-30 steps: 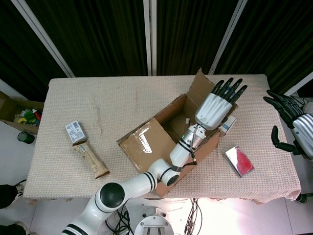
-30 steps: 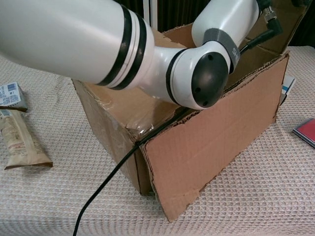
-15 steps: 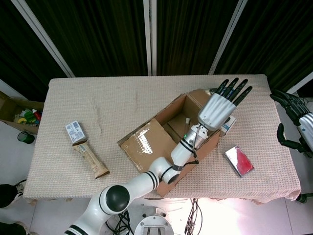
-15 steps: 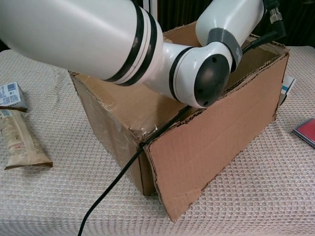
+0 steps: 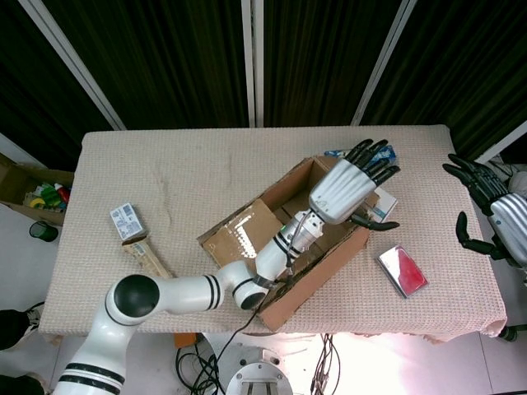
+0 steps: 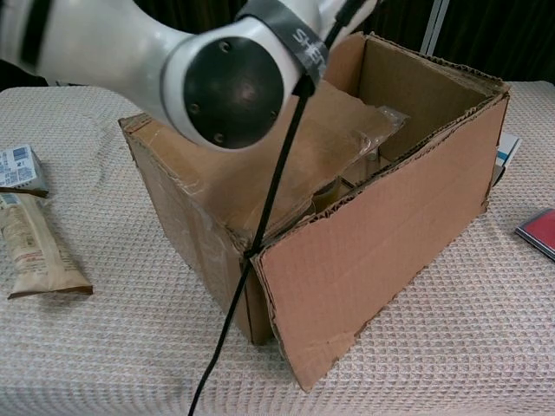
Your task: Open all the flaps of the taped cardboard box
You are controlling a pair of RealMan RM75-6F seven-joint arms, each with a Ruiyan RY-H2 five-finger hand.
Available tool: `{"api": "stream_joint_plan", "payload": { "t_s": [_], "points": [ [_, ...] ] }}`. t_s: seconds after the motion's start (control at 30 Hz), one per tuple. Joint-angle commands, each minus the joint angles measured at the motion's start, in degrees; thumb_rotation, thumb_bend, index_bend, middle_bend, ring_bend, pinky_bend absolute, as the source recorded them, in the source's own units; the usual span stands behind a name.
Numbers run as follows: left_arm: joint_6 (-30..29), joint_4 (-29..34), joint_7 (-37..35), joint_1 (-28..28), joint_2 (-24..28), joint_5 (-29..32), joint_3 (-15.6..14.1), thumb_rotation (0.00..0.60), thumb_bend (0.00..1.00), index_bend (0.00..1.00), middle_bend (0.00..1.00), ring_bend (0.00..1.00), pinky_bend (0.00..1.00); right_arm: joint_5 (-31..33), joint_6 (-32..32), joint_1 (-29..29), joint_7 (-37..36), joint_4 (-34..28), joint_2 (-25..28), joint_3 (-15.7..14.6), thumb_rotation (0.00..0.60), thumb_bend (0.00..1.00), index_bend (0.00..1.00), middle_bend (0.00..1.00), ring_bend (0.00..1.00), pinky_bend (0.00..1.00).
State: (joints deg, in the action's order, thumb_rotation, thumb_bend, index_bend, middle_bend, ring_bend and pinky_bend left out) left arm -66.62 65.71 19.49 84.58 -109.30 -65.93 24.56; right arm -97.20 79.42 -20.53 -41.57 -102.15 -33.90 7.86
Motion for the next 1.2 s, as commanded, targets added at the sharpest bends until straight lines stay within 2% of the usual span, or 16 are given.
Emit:
{"api": "stream_joint_plan", "payload": {
  "t_s": [0.03, 0.1, 0.23, 0.47, 0.73, 0.9, 1.2],
  "points": [
    [1.9, 30.7, 7.9, -14.0, 21.4, 3.4, -6.5, 0.0, 0.1, 0.28, 0.33, 0.09, 0.16, 0.0, -1.0, -0.5, 1.2, -1.0, -0.2, 0.0, 0.579, 0.75, 0.03, 0.0, 0.0, 0.0],
    [3.1, 34.9, 8.1, -16.0, 24.8, 3.8, -8.3, 0.0, 0.1, 0.28, 0.33, 0.09, 0.16, 0.0, -1.6, -0.8, 2.2, -1.8, -0.3, 0.0, 0.579, 0.75, 0.03, 0.0, 0.0, 0.0],
    [6.6, 38.5, 8.7, -18.1, 29.0, 3.5, -12.4, 0.0, 0.1, 0.28, 0.33, 0.09, 0.16, -0.1, -2.5, -1.1, 3.8, -2.9, -0.8, -0.2, 0.58, 0.75, 0.03, 0.0, 0.0, 0.0],
    [8.7, 36.8, 9.5, -20.4, 29.2, -1.6, -17.8, 0.0, 0.11, 0.29, 0.33, 0.09, 0.16, 0.2, -4.0, -1.6, 5.4, -3.7, -1.7, -0.5, 0.579, 0.75, 0.03, 0.0, 0.0, 0.0],
    [9.6, 36.0, 8.2, -21.9, 28.2, -6.0, -19.2, 0.0, 0.13, 0.29, 0.35, 0.09, 0.16, 1.2, -4.7, -1.8, 6.2, -3.8, -2.3, -0.4, 0.581, 0.75, 0.03, 0.0, 0.0, 0.0],
    [11.1, 35.9, 9.1, -22.3, 28.5, -6.0, -19.6, 0.0, 0.13, 0.29, 0.38, 0.09, 0.16, 1.6, -5.3, -2.1, 5.9, -3.3, -2.8, -0.5, 0.579, 0.75, 0.03, 0.0, 0.0, 0.0],
    [10.4, 39.4, 9.7, -23.5, 30.8, -8.1, -18.6, 0.0, 0.13, 0.29, 0.51, 0.09, 0.16, 1.7, -5.8, -2.5, 5.3, -2.6, -3.4, -0.4, 0.581, 0.75, 0.03, 0.0, 0.0, 0.0]
  ]
}}
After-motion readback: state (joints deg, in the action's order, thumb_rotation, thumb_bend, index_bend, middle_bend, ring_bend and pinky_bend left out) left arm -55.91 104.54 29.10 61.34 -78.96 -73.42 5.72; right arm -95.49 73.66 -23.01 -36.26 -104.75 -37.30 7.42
